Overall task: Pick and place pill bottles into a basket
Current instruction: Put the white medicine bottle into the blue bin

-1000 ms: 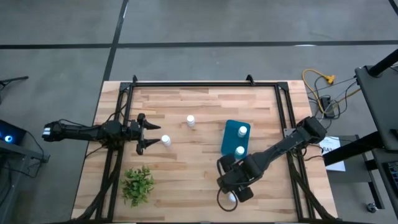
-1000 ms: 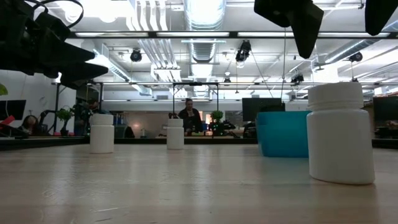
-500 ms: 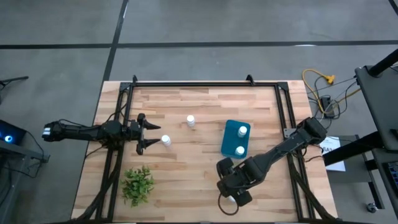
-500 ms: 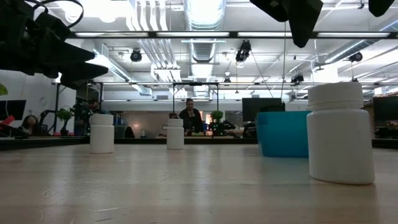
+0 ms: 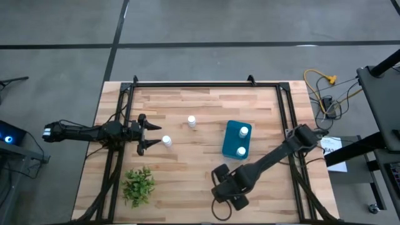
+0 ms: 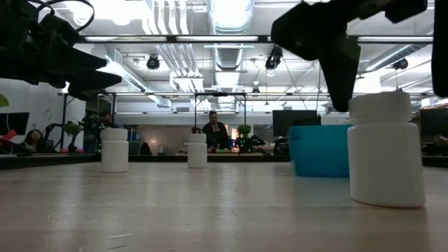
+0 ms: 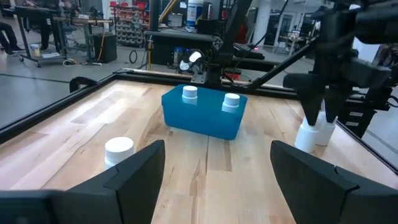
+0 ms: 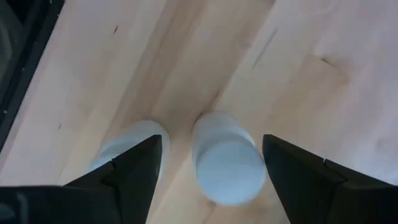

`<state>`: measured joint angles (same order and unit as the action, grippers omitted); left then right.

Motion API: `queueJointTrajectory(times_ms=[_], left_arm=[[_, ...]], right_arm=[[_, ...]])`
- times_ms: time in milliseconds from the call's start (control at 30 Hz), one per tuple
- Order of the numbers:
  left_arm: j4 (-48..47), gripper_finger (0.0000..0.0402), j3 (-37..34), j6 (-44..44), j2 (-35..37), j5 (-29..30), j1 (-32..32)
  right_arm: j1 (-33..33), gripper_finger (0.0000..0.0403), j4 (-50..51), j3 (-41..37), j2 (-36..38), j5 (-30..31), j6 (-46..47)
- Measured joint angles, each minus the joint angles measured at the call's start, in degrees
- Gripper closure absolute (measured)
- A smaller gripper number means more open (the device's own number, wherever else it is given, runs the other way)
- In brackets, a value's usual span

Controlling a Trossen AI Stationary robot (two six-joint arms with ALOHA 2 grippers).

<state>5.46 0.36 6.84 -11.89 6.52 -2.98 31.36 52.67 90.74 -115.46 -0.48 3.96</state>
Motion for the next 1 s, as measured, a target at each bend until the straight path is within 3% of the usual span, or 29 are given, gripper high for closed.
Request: queueJointTrajectory(times_ms=[467,1000], left_arm=[[0.1,0.0127,0.0,0.0,-0.1,0.0,0.0],[0.1,0.0127,0.0,0.0,-0.1,0.0,0.0]], right_arm=[[0.0,0.0143,2.5,0.8,-2.1,0.2,-1.1],[-0.4,0.0221,2.6,0.8,-2.0,0.5,-1.5]])
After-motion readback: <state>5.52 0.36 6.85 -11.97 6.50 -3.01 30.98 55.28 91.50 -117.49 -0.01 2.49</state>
